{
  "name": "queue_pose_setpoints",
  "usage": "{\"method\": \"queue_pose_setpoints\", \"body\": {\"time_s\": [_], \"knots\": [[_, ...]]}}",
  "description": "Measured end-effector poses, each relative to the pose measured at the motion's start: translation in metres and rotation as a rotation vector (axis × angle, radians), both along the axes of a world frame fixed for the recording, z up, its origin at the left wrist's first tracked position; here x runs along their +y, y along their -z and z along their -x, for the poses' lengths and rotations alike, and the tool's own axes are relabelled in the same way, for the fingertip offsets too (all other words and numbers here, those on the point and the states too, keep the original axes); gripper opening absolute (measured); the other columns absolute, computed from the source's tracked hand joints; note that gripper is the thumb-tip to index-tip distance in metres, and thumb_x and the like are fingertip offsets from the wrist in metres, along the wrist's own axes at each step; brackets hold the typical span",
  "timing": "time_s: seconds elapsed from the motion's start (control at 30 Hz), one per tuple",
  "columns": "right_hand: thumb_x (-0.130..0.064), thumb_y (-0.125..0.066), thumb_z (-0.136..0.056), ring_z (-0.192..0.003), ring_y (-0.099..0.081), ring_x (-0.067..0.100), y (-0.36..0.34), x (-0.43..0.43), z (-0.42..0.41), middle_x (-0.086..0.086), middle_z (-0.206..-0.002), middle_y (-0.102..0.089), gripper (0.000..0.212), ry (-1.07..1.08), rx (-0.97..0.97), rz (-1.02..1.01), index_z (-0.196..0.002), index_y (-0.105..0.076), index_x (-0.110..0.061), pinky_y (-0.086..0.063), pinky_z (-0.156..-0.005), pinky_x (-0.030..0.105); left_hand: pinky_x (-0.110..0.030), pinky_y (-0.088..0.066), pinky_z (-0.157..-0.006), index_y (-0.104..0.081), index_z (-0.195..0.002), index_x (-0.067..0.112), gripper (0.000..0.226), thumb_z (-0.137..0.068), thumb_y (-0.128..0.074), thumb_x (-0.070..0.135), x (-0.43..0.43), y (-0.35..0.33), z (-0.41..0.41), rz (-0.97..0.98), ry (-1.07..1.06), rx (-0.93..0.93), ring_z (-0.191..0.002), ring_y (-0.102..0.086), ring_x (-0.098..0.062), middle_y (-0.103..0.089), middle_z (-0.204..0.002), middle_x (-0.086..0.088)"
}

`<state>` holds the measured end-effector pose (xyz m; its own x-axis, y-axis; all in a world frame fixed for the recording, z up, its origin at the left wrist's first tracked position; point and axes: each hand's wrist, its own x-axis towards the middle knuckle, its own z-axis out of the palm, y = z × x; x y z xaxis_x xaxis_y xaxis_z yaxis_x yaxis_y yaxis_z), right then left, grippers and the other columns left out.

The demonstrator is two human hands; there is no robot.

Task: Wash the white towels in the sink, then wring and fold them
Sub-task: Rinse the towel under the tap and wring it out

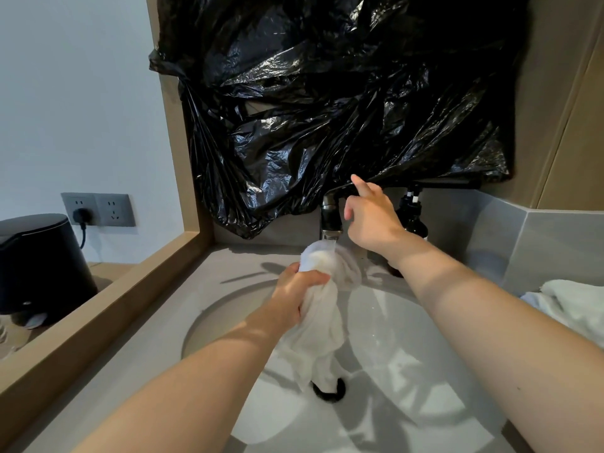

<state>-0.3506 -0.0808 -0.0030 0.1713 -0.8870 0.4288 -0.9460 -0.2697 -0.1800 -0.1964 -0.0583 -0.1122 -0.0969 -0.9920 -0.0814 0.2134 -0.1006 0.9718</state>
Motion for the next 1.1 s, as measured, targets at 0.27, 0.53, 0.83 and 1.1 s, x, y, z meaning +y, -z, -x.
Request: {"method": "queue_pose_setpoints", "body": {"time_s": [0.27,0.53,0.83,1.1], "knots": [[-0.001,-0.052,-0.086,-0.137,-0.032,0.024,0.018,0.003,0.027,-0.001,-0.153,-0.033,0.016,-0.116,-0.211,-0.053,-0.087,-0.063,-0.012,-0.029,-0.110,0.035,-0.040,-0.058,-0.074,-0.067,-0.109,0.008,0.051,-0.058,-0.069,0.010,0.003,-0.007,-0.005,0.080,0.188,-0.159,-0.085,-0.069,-0.032,-0.071,-0.100,-0.021],[-0.041,-0.037,-0.098,-0.096,-0.063,0.027,0.090,0.038,0.060,0.008,-0.093,-0.073,0.044,-0.135,-1.629,-0.845,-0.102,-0.068,-0.010,-0.046,-0.077,0.035,-0.040,-0.054,-0.085,-0.064,-0.117,0.006,0.064,-0.054,-0.070,0.011,0.015,-0.029,-0.008,0.202,0.527,-0.214,-0.097,-0.067,-0.030,-0.069,-0.108,-0.016],[-0.088,-0.036,-0.067,-0.128,-0.049,0.042,0.096,0.056,0.059,0.025,-0.137,-0.051,0.104,-0.587,-1.407,-1.434,-0.132,-0.059,-0.010,-0.058,-0.075,0.050,-0.037,-0.057,-0.084,-0.062,-0.119,0.009,0.069,-0.056,-0.080,0.030,0.026,-0.044,-0.024,0.248,0.507,-0.444,-0.099,-0.068,-0.026,-0.072,-0.108,-0.010],[-0.044,-0.091,-0.054,-0.081,-0.063,0.015,0.099,0.059,0.057,0.004,-0.099,-0.063,0.071,-0.531,-0.708,-1.295,-0.110,-0.055,-0.019,-0.051,-0.062,0.026,-0.032,-0.048,-0.095,-0.052,-0.138,0.022,0.081,-0.070,-0.077,0.060,0.019,-0.024,-0.024,0.245,0.318,-1.235,-0.116,-0.056,-0.020,-0.055,-0.134,0.003]]}}
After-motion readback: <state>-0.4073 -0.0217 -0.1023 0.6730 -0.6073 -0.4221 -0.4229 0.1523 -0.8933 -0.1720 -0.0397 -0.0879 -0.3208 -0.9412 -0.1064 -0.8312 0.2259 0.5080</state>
